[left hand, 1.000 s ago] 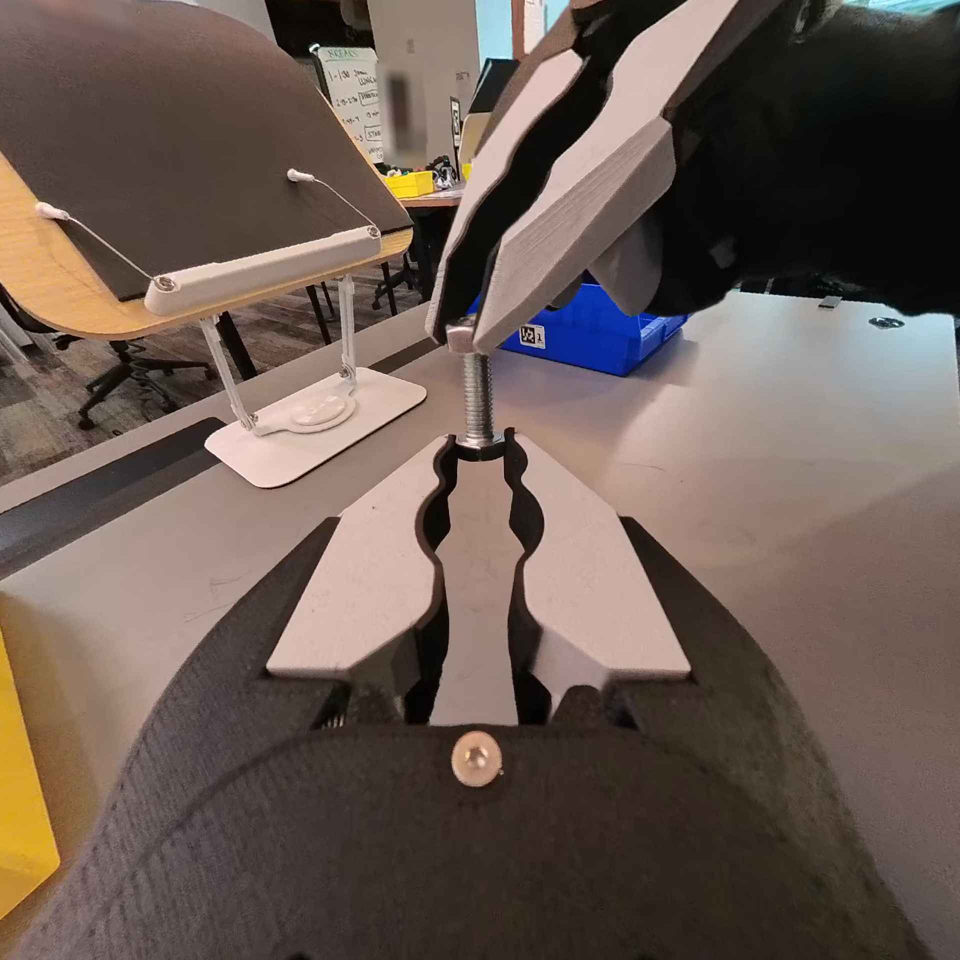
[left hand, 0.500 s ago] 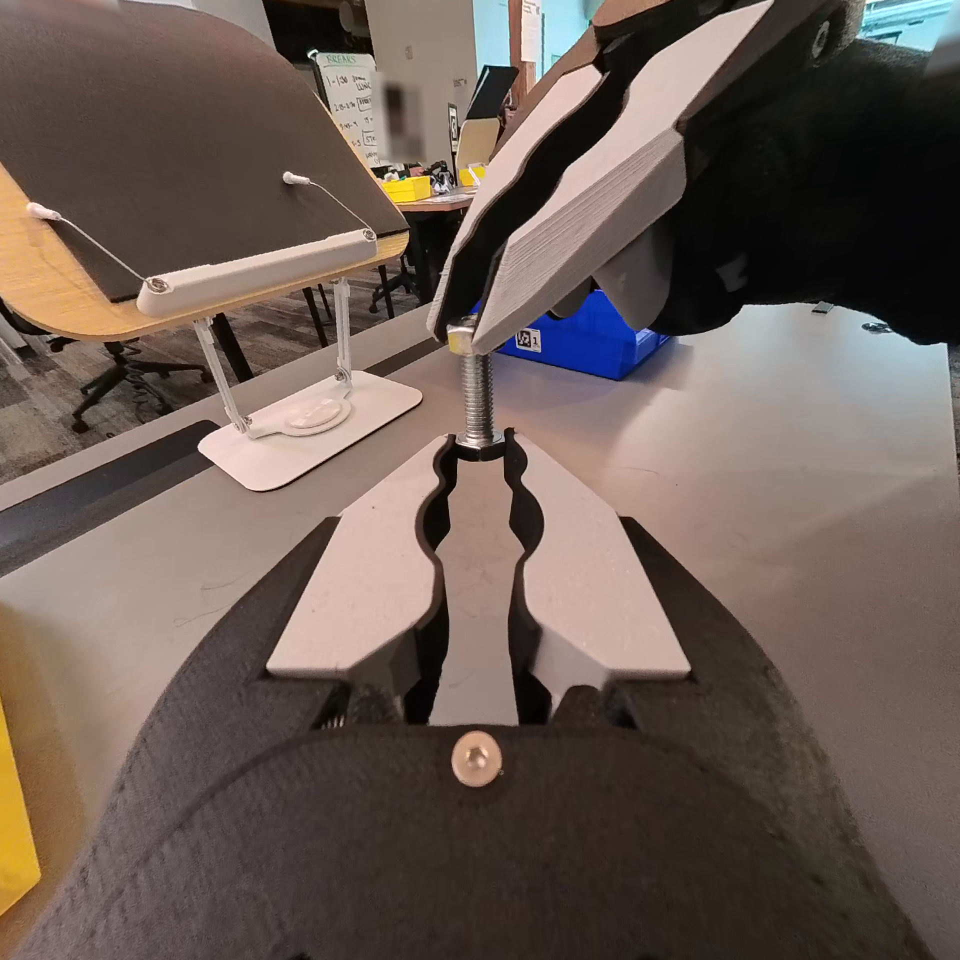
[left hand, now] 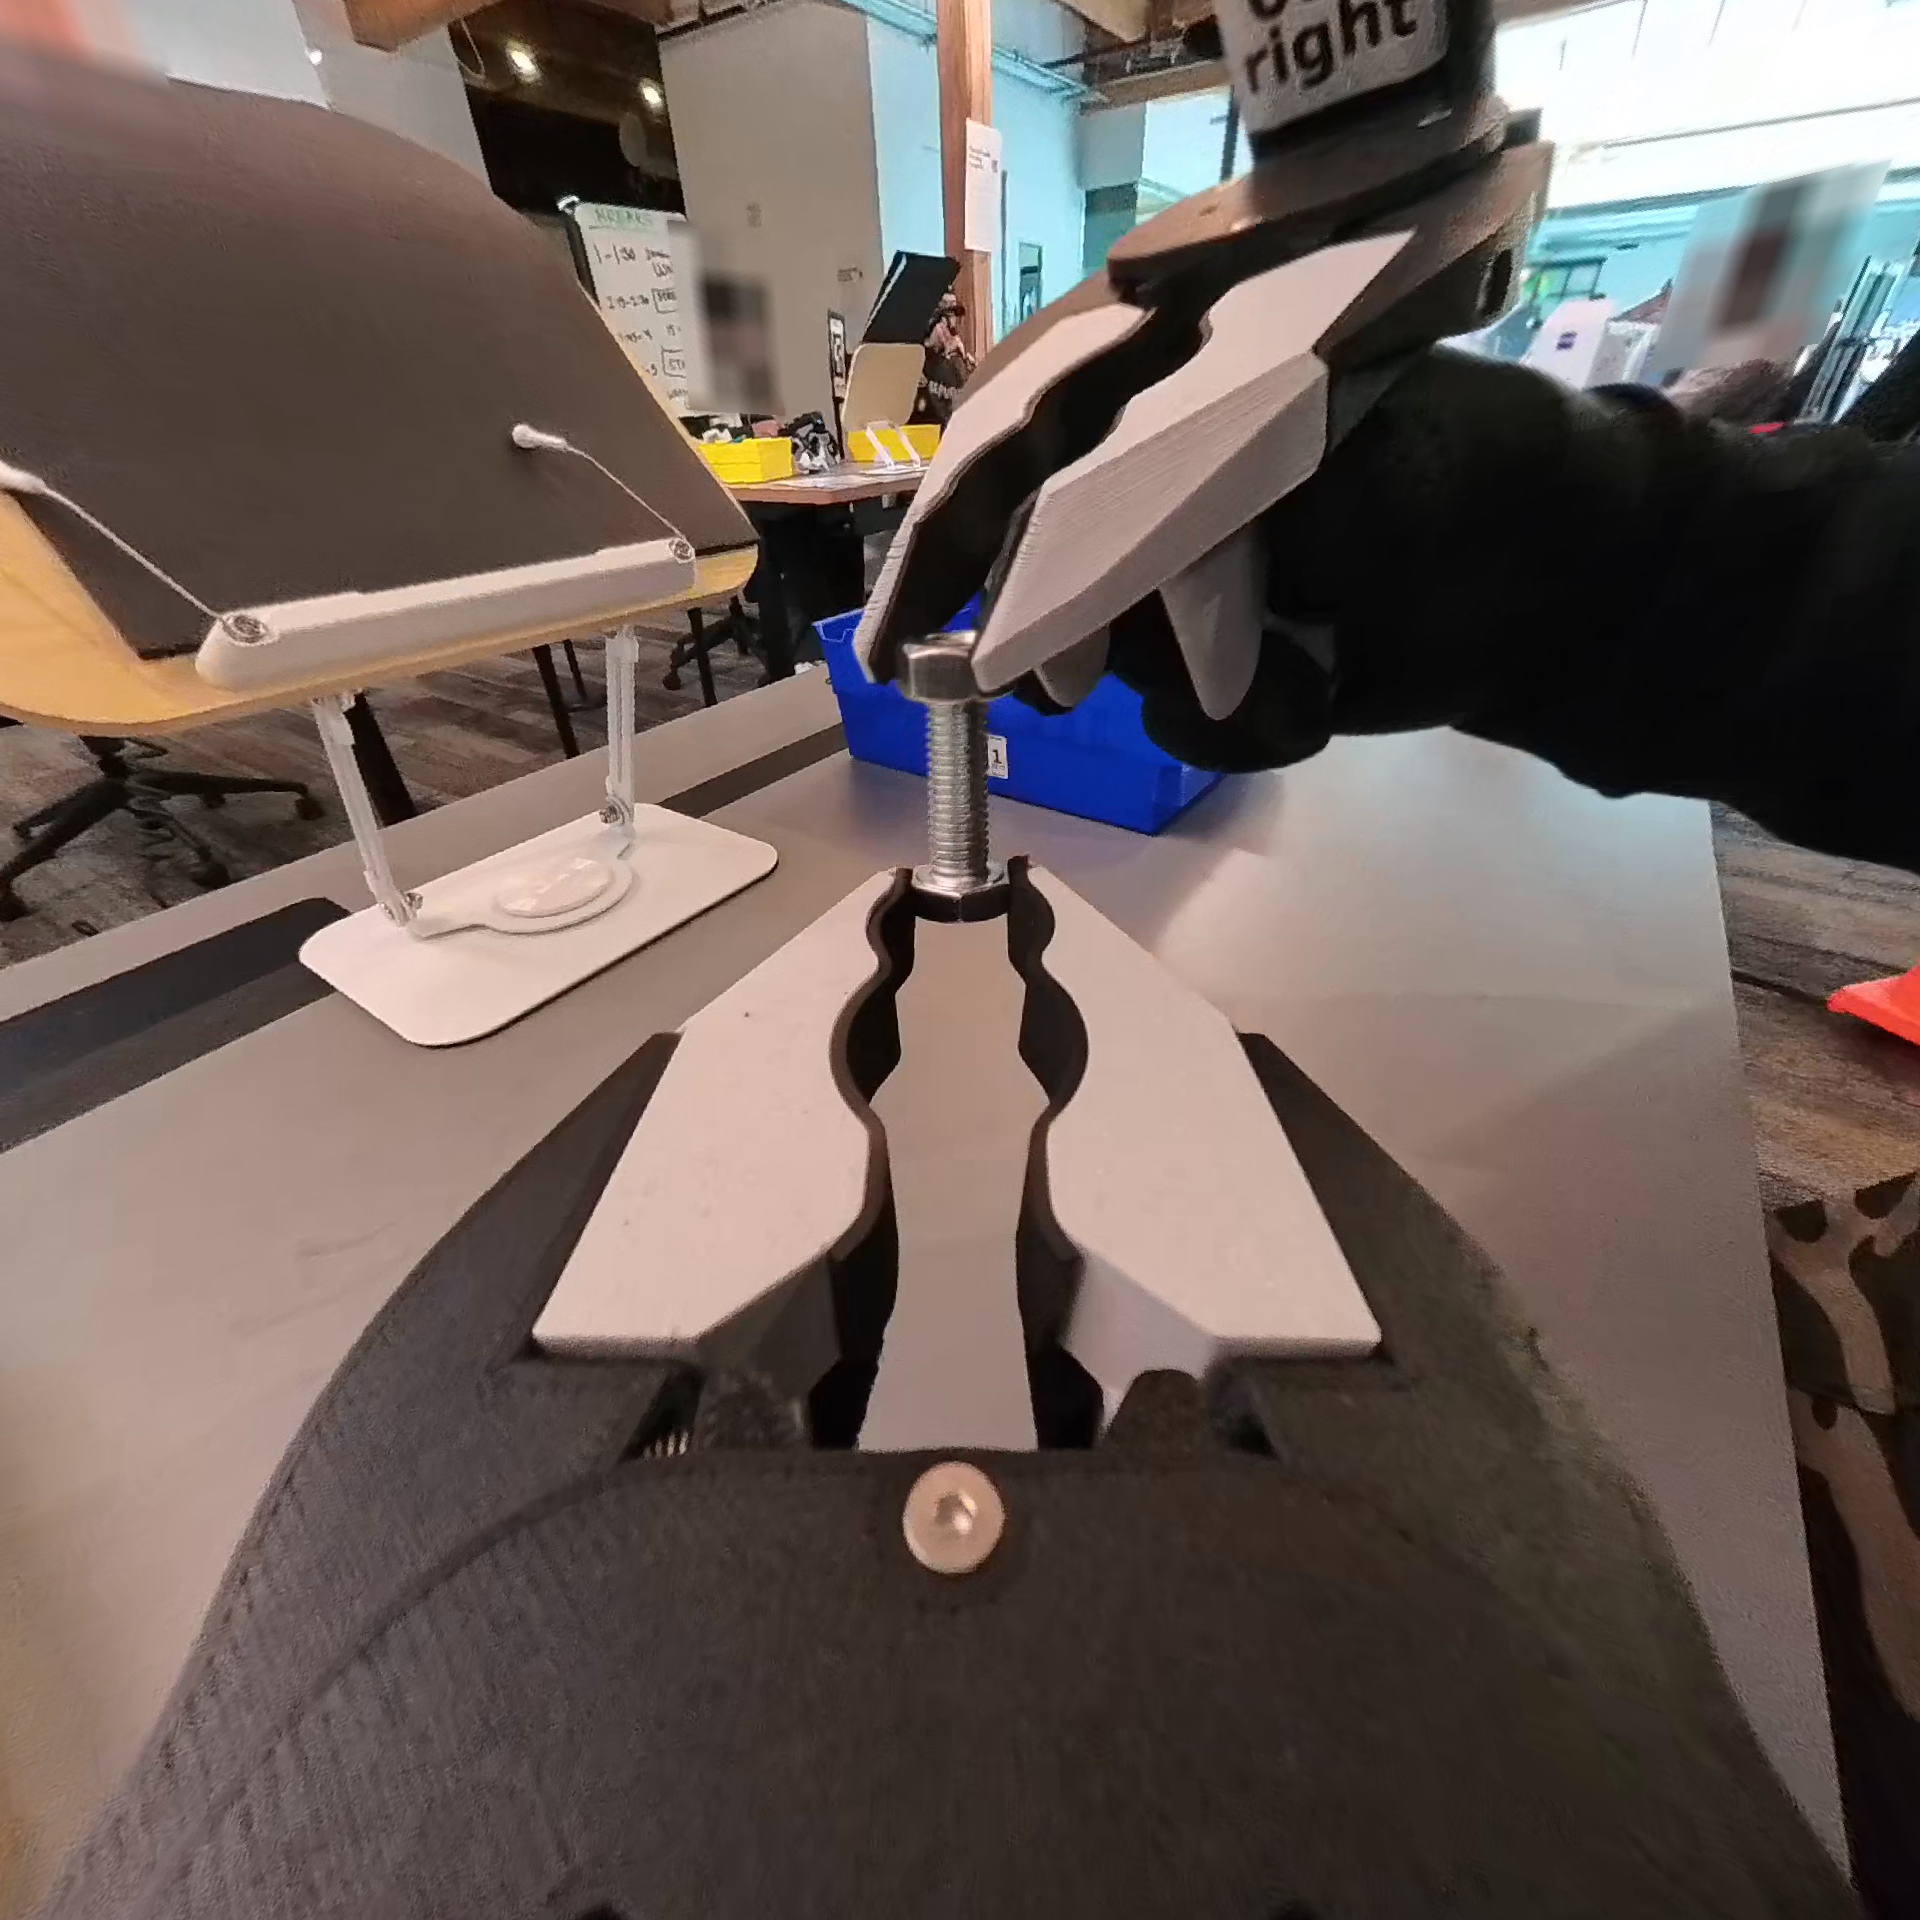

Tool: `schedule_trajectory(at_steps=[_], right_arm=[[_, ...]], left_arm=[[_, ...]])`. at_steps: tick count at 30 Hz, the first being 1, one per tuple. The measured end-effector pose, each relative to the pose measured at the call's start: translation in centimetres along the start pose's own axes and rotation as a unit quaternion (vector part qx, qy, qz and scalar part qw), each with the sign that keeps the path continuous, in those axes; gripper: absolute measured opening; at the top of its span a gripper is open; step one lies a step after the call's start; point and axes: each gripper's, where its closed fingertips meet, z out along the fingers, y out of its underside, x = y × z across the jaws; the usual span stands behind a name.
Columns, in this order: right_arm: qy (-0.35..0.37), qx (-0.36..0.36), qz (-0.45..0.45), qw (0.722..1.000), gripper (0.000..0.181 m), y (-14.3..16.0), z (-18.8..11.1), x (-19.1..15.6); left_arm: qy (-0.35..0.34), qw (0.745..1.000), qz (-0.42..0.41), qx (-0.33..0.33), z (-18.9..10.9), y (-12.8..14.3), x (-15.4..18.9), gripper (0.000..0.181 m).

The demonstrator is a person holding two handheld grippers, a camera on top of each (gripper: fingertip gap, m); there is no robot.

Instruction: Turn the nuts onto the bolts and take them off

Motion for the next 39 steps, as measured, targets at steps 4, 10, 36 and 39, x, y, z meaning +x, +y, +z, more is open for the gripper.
schedule_trajectory(at_steps=[4,10,36,39], right_arm=[[-0.03,0.027,-0.004,0.999,0.016,-0.3,-0.4,-0.4],[-0.02,0.04,-0.001,0.999,0.016,-0.3,-0.4,-0.2],[0.09,0.06,0.036,0.994,0.018,0.2,0.0,0.8],[0.087,0.058,0.036,0.994,0.023,0.3,0.1,0.6]], left_arm=[[0.008,1.0,0.0,0.006,0.0,-0.4,0.4,0.016],[-0.002,1.0,-0.003,0.002,0.1,-0.4,0.2,0.016],[-0.024,1.0,-0.005,-0.009,0.3,0.2,-0.3,0.016],[-0.023,1.0,-0.005,-0.01,0.3,0.2,-0.3,0.016]])
